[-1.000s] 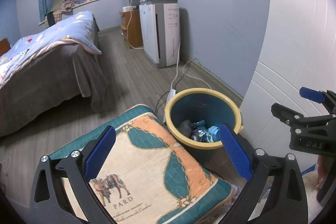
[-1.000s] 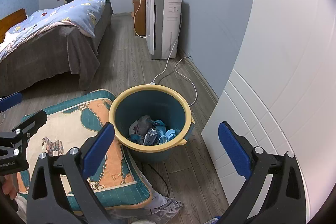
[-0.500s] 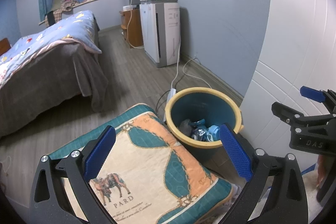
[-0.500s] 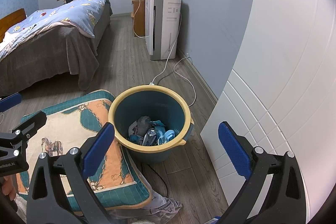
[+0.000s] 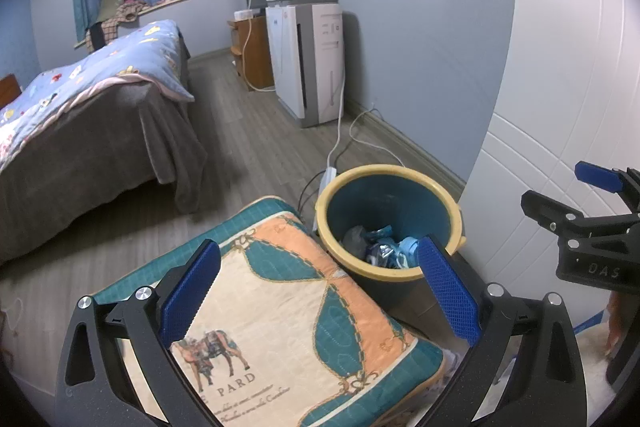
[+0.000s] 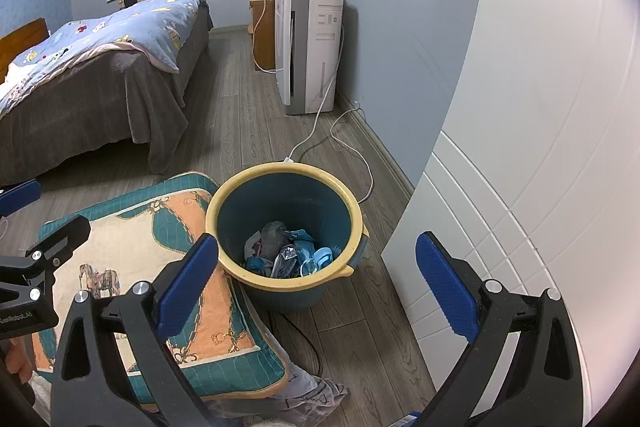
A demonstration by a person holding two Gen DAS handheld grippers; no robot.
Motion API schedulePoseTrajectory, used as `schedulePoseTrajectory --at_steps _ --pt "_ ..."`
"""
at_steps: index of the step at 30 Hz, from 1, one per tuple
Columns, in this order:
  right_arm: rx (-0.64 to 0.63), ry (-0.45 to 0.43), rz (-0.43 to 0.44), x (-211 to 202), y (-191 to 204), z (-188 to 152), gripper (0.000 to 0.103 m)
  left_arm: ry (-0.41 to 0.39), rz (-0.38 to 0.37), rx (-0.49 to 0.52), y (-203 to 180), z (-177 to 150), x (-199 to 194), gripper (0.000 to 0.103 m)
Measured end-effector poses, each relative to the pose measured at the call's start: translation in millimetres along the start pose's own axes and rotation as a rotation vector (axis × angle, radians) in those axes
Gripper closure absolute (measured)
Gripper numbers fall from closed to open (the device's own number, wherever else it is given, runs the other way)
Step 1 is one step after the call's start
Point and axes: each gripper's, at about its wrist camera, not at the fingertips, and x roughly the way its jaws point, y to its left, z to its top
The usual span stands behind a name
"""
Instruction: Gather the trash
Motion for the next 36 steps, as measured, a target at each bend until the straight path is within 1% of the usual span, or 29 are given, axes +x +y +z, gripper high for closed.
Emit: schedulePoseTrajectory --at_steps 19,25,31,36 --pt "0.002 0.000 -0.002 0.2 -0.4 -0.4 0.006 0.001 0.002 0.002 -0.2 -1.2 0.4 0.005" --pt "0.003 0.000 -0.004 0.2 -0.5 -0.5 0.006 0.002 0.014 0.011 1.5 -6.8 2.0 0.005" --pt "0.026 0.000 -0.012 -0.8 -1.7 -0.7 0.006 0.031 0.005 0.005 1.2 -6.7 7.5 0.005" --pt "0.024 0.001 -0.020 -0.6 -0.7 -0.7 0.006 0.021 -0.002 0.001 3.8 -6.8 3.1 0.005"
